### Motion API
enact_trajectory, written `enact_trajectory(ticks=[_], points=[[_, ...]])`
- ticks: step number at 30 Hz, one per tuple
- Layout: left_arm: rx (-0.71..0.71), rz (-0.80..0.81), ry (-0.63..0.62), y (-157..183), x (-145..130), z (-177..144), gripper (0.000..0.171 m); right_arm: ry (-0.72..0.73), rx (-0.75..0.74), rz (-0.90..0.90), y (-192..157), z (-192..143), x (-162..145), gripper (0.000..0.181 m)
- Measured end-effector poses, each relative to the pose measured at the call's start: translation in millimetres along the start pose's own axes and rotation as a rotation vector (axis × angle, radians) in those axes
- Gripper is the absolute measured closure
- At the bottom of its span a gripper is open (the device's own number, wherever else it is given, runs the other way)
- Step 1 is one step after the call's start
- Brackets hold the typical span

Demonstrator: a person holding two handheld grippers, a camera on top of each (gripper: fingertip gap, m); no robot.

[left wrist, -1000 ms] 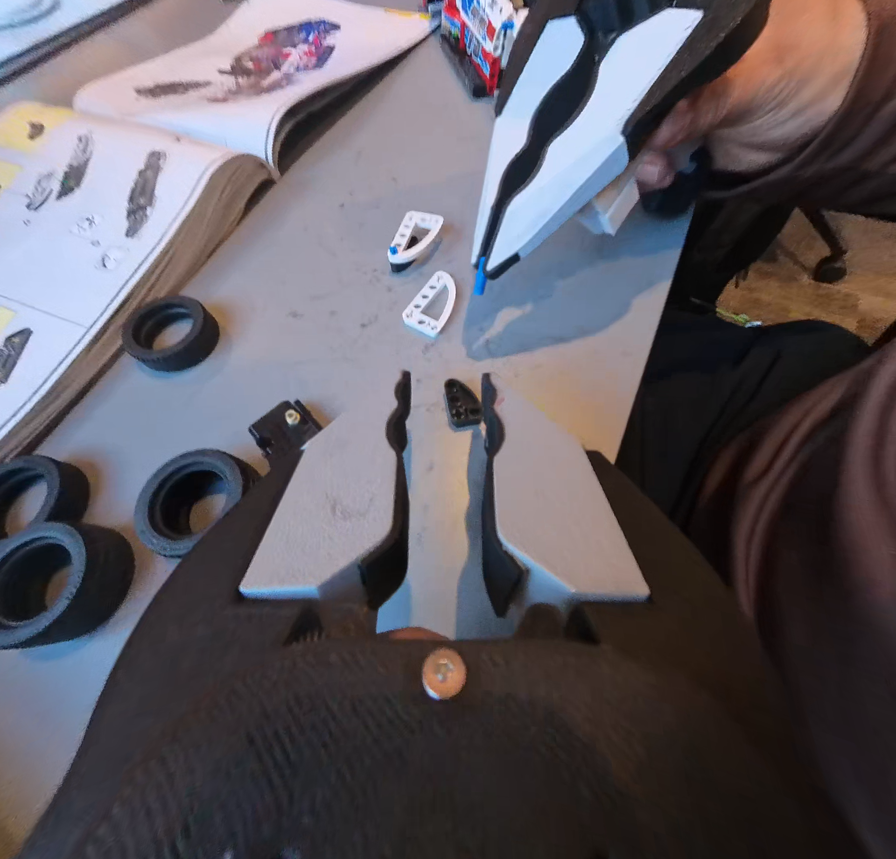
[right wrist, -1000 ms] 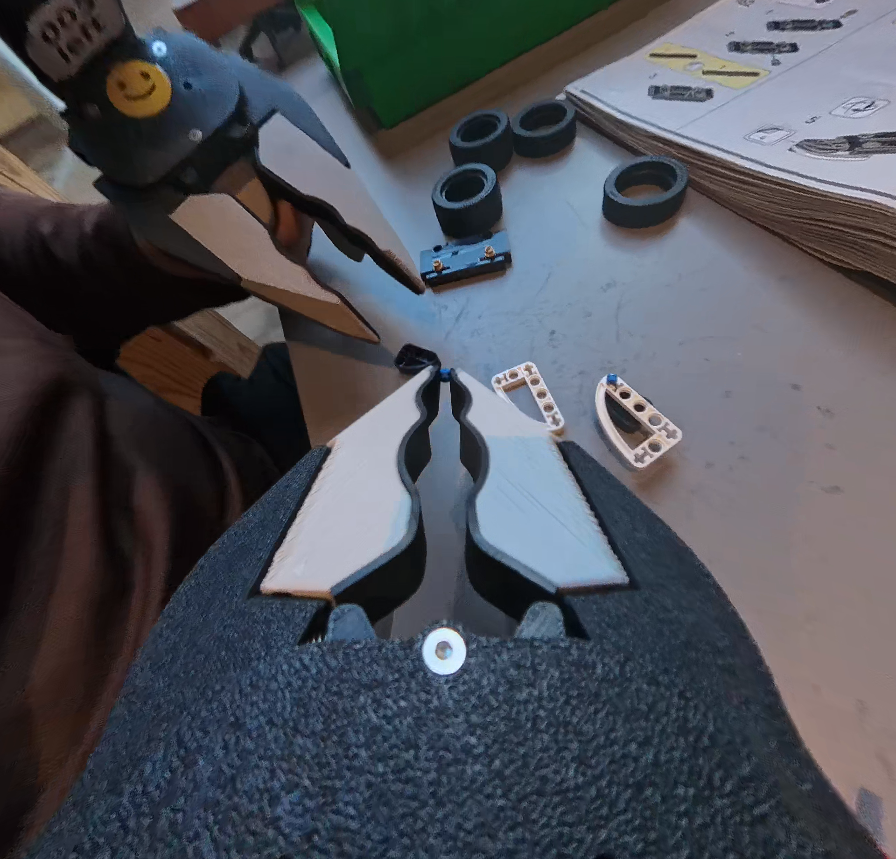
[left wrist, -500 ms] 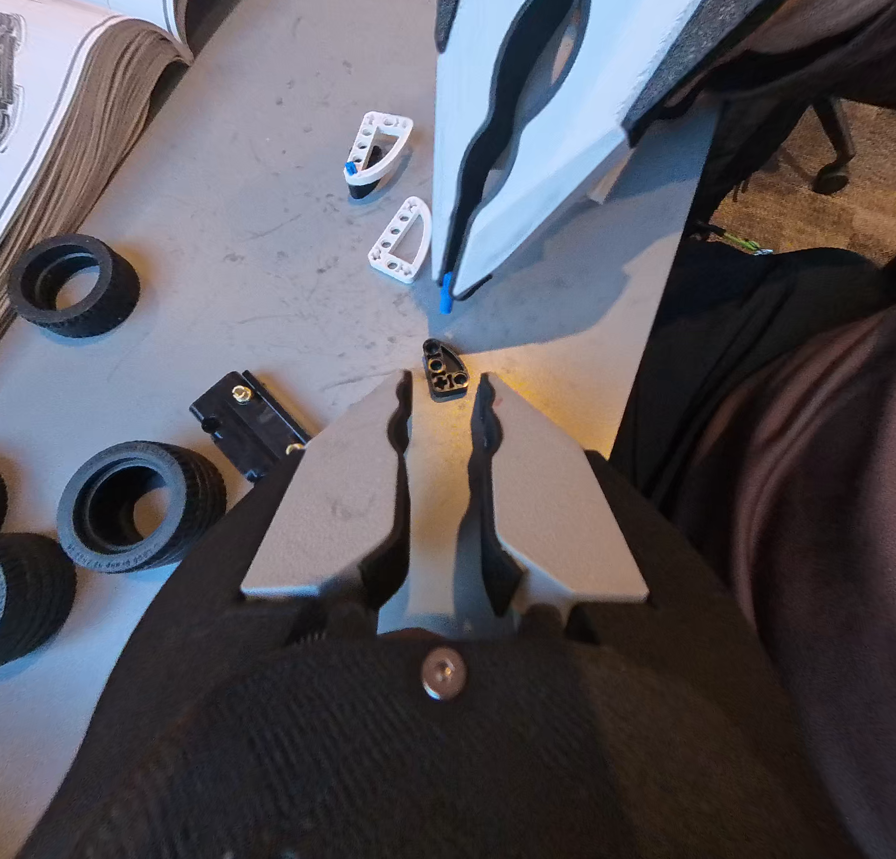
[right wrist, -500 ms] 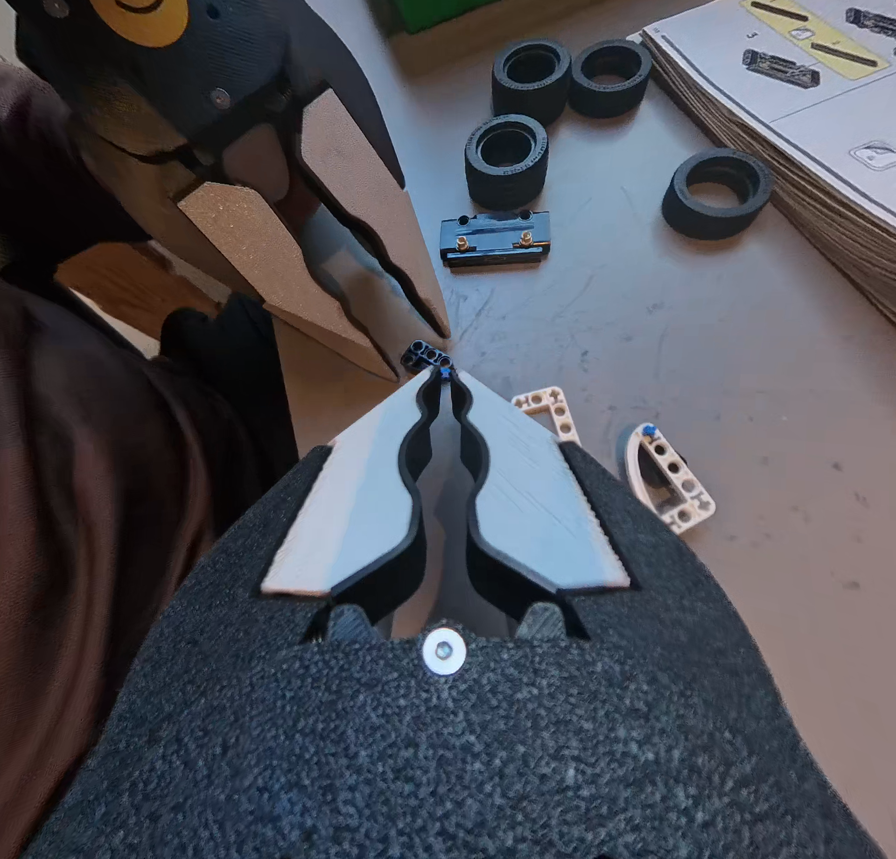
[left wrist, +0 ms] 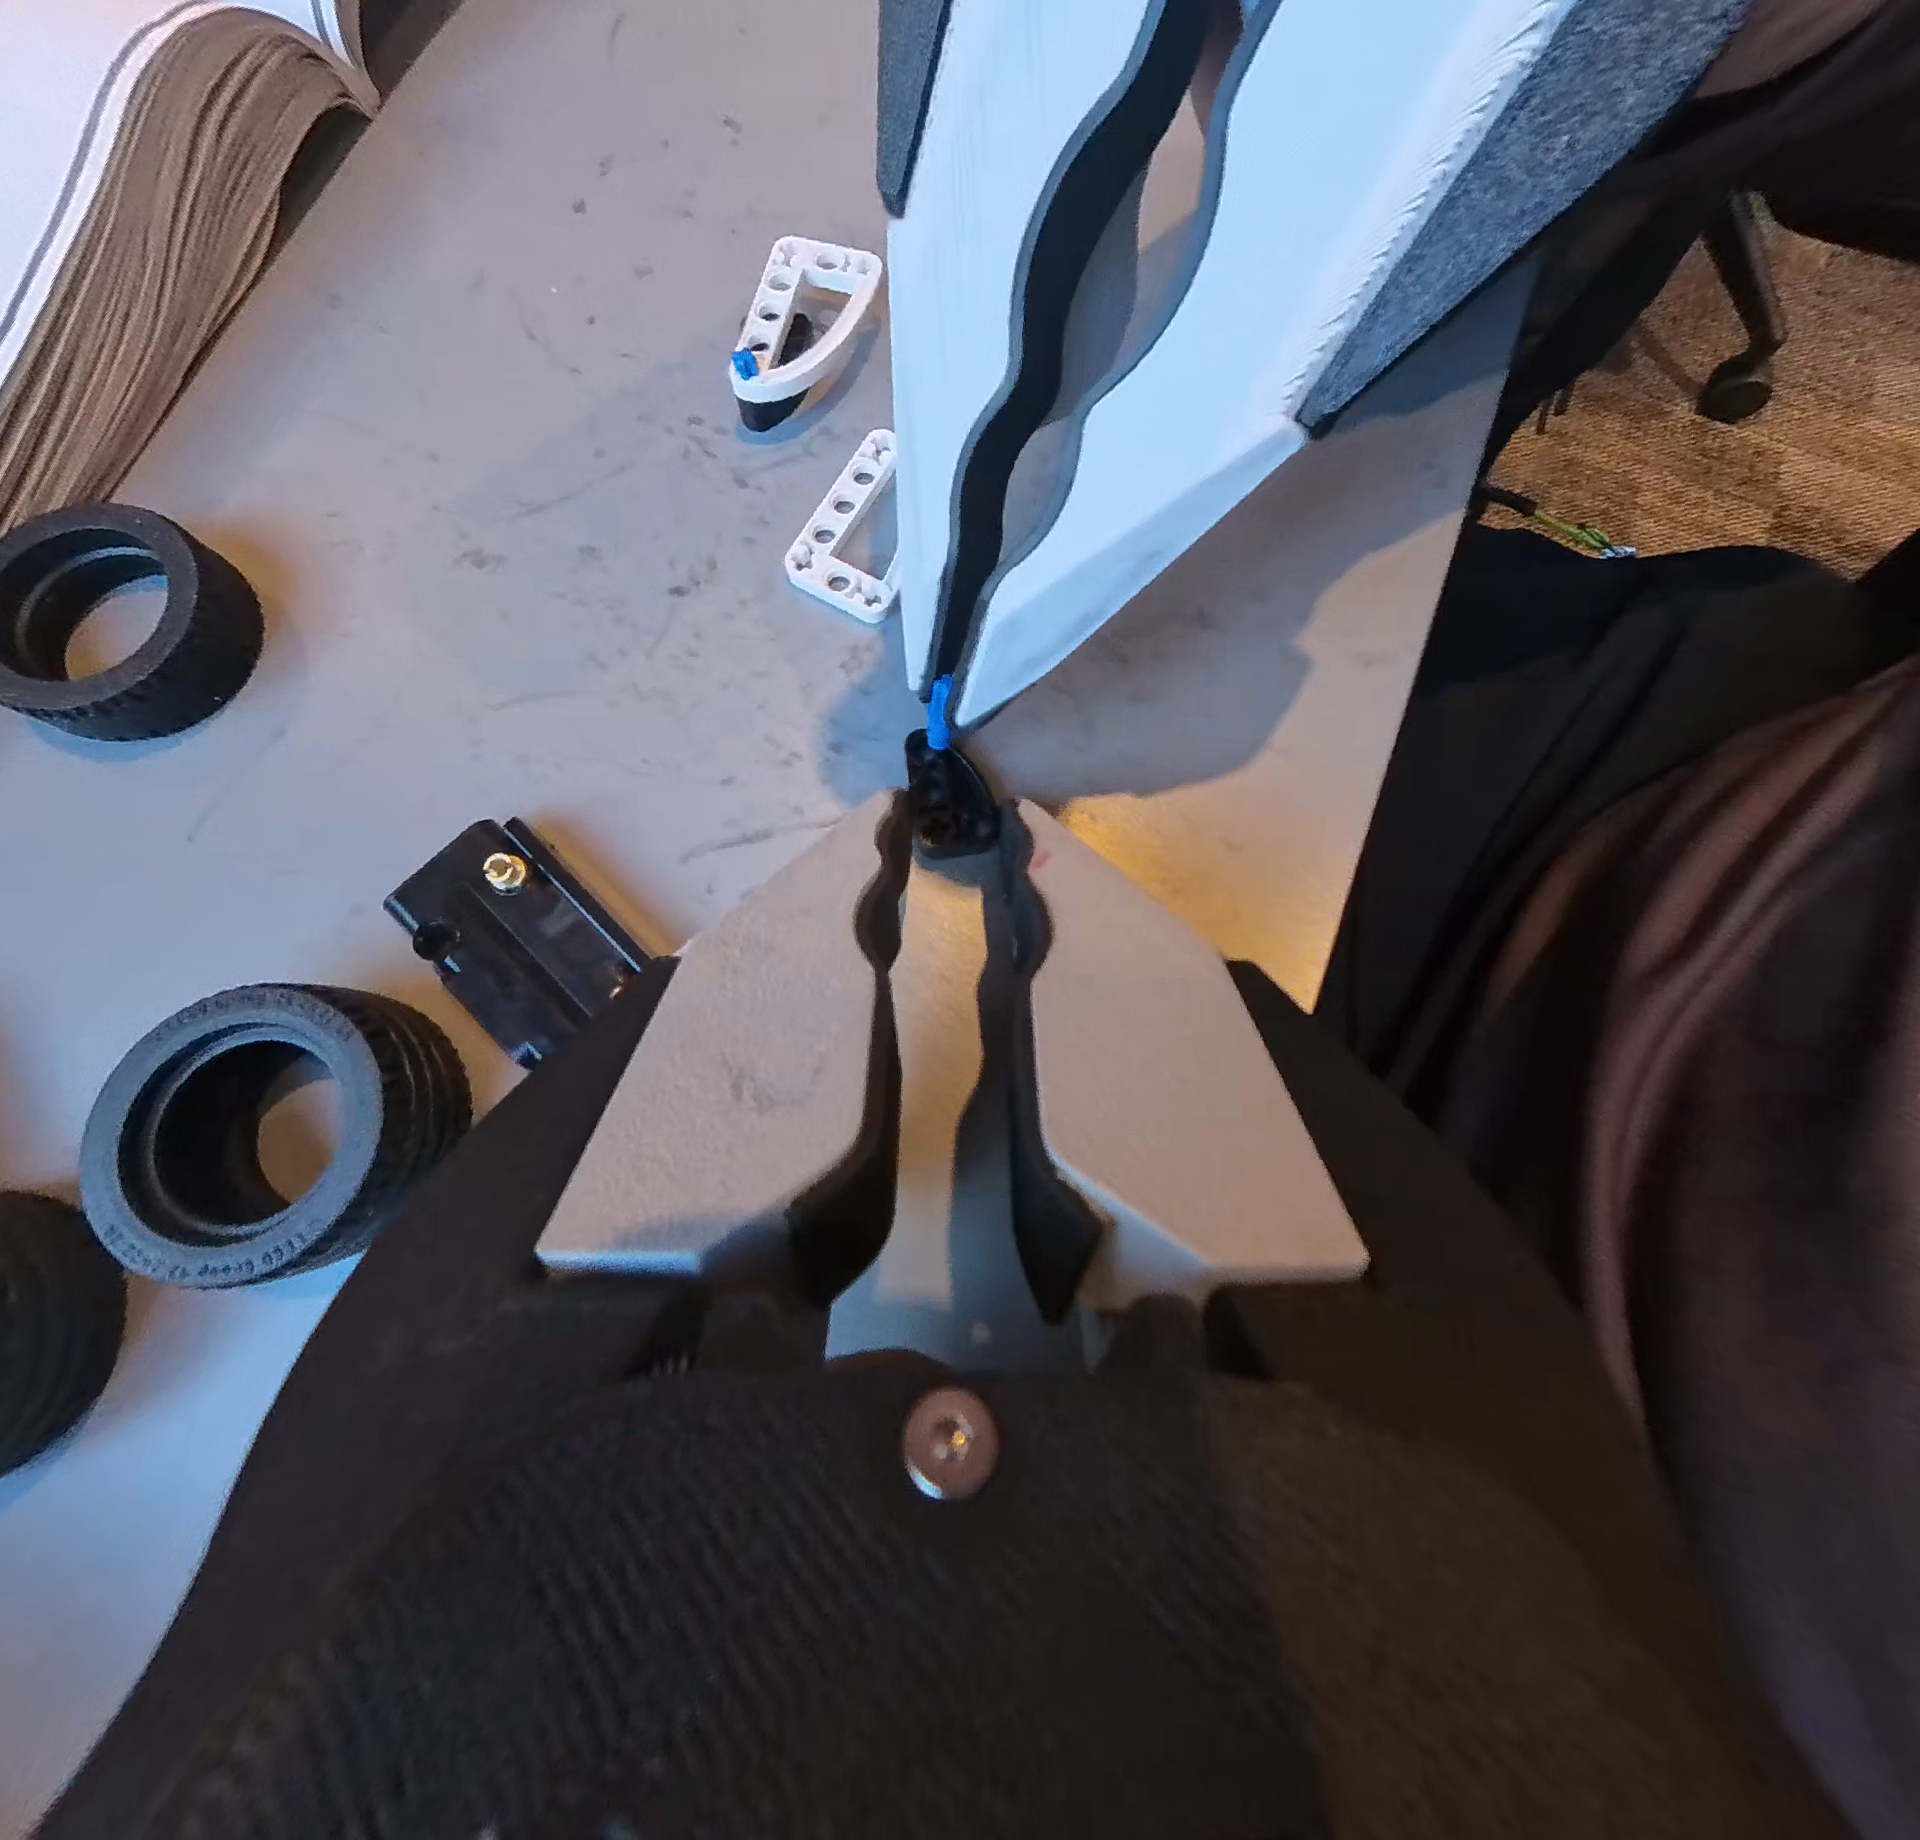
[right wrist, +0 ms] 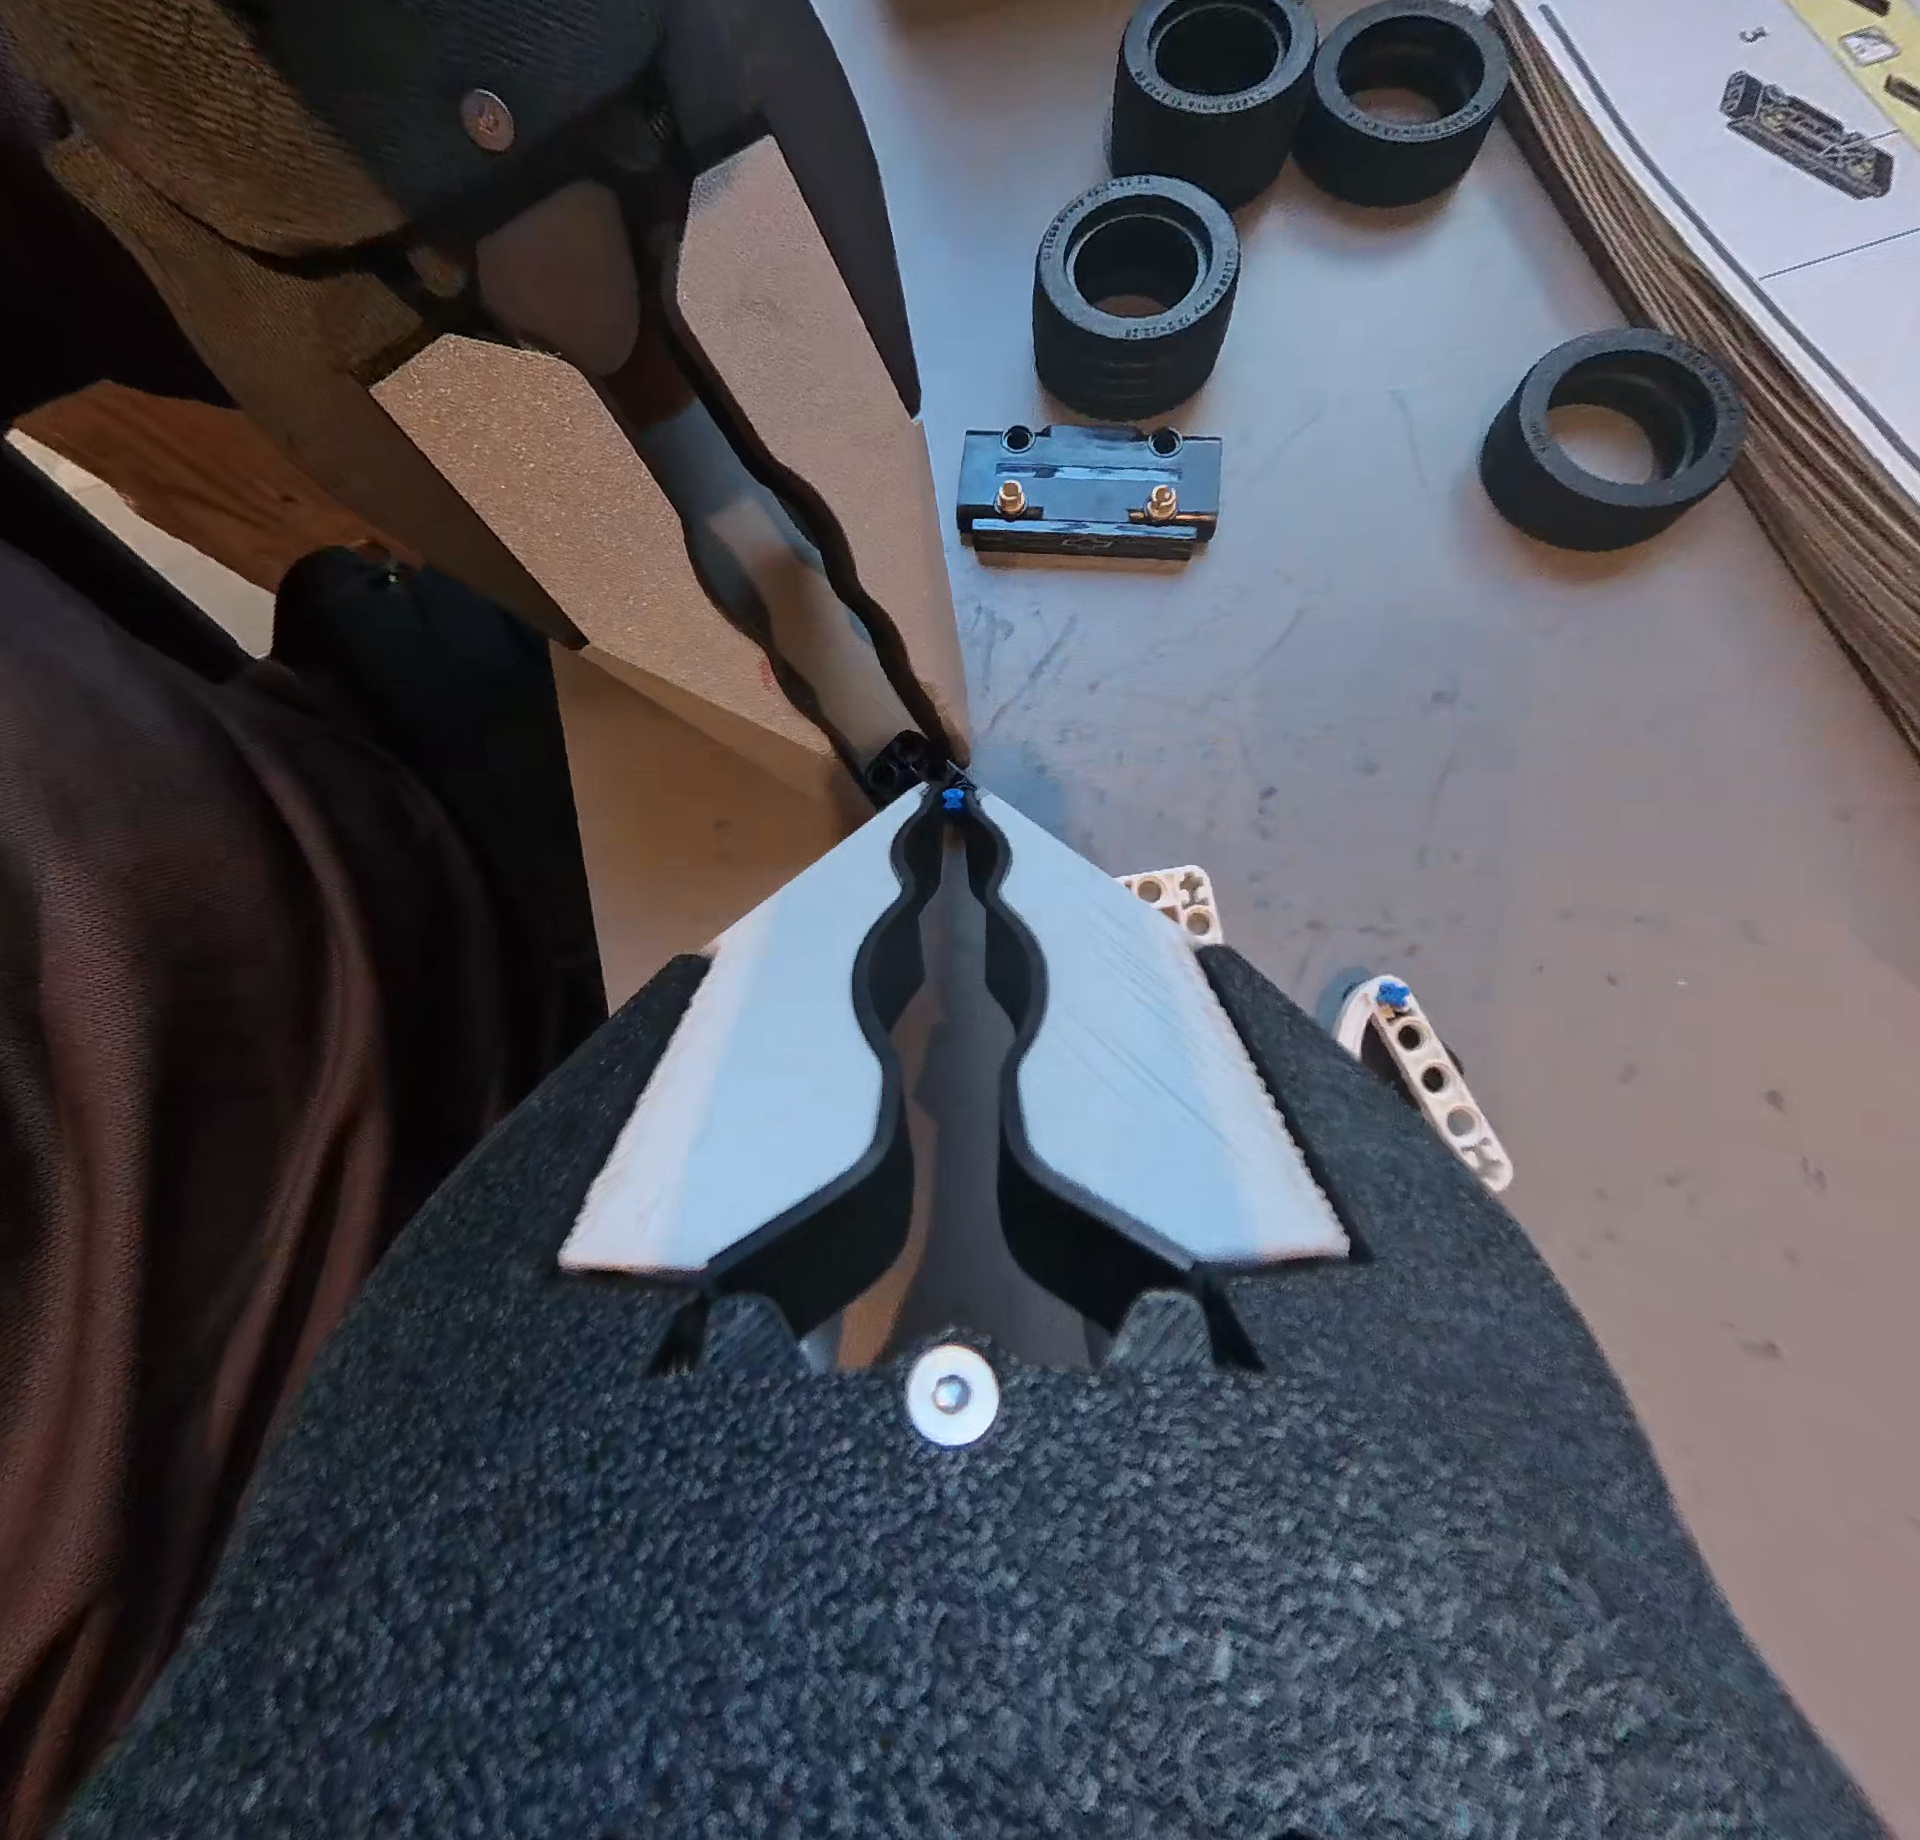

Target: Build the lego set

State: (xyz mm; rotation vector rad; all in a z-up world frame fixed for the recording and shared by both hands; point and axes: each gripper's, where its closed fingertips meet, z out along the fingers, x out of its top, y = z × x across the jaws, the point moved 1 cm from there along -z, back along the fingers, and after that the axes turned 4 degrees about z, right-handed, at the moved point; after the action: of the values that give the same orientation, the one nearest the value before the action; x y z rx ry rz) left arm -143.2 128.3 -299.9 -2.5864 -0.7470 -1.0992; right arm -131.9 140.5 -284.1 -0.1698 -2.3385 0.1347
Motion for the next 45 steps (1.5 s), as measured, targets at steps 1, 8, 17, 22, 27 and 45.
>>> enact_trajectory(ticks=[1, 8, 17, 22, 27, 45], points=[[-0.003, -0.003, 0.001, -0.3, 0.0, 0.0, 0.157, 0.000, -0.005, -0.003, 0.4, -0.4, 0.9, 0.178], [0.000, 0.001, 0.001, -1.2, -0.1, 0.1, 0.157, -0.025, -0.029, -0.033, 2.1, 3.7, 0.8, 0.178], [-0.006, 0.002, 0.001, -1.3, -0.3, 0.1, 0.157, -0.187, -0.025, -0.179, 1.5, 5.6, 2.1, 0.178], [-0.002, 0.003, 0.000, -1.8, -0.4, 0.1, 0.157, -0.251, -0.003, -0.276, 1.6, 6.8, 3.4, 0.178], [-0.002, -0.002, 0.001, -2.2, -0.4, 0.2, 0.157, -0.226, -0.065, -0.437, 0.0, 6.2, 0.5, 0.178], [0.012, -0.009, 0.002, -4.6, 0.0, 0.8, 0.157, -0.172, 0.019, -0.189, 6.1, 5.6, 3.3, 0.178]])
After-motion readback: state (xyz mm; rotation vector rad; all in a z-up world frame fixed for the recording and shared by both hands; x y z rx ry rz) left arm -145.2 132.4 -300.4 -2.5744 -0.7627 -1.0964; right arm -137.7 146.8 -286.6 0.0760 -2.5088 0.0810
